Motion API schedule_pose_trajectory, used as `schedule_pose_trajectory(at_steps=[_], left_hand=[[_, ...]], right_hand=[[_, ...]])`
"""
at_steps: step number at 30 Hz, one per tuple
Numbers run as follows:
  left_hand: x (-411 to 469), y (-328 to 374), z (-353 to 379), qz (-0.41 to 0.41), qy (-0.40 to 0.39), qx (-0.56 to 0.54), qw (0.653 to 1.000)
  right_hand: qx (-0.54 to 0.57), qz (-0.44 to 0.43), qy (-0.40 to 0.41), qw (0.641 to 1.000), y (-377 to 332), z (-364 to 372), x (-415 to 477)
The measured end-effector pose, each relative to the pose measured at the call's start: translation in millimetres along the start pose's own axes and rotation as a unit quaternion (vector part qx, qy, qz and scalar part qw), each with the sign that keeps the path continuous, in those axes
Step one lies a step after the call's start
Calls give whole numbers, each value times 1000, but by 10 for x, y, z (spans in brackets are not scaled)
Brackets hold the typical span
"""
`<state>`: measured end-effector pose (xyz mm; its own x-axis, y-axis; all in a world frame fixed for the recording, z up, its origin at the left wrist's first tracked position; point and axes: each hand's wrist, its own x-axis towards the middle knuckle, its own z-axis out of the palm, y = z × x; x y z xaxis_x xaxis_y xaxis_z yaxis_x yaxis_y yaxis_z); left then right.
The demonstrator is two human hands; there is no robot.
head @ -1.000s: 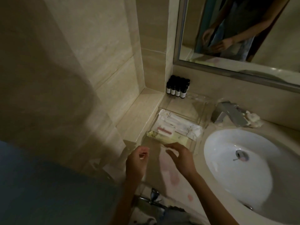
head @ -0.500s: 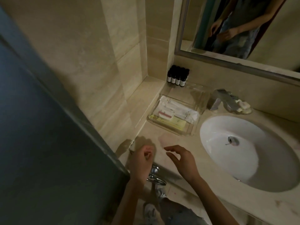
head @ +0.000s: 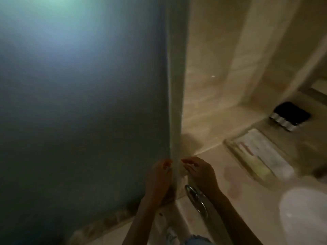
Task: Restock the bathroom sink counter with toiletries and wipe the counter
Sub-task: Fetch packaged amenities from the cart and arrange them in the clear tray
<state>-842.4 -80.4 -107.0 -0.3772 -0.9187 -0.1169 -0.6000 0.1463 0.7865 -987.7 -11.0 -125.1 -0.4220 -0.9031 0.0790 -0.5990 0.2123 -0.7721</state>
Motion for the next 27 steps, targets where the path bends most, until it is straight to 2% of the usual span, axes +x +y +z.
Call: schedule_pose_trajectory(at_steps=[6, 12, 15, 19, 27], left_hand=[[-762, -526, -435, -145, 169, 25, 975], [-2106, -911, -567, -267, 325, 24, 907], [-2675, -991, -638, -339, 374, 33, 862], [-3244, -1087, -771, -390, 437, 21, 810], [-4326, -1481, -1223, -438, 508, -17, 742]], right_hand=[[-6, -135, -156, 978, -303, 449, -69], [4, -240, -331, 913, -846, 983, -628], [3, -306, -392, 868, -1164, 1209, -1026], [3, -340, -470, 814, -1542, 1449, -1550], [-20, -431, -545, 719, -2324, 1948, -2668]])
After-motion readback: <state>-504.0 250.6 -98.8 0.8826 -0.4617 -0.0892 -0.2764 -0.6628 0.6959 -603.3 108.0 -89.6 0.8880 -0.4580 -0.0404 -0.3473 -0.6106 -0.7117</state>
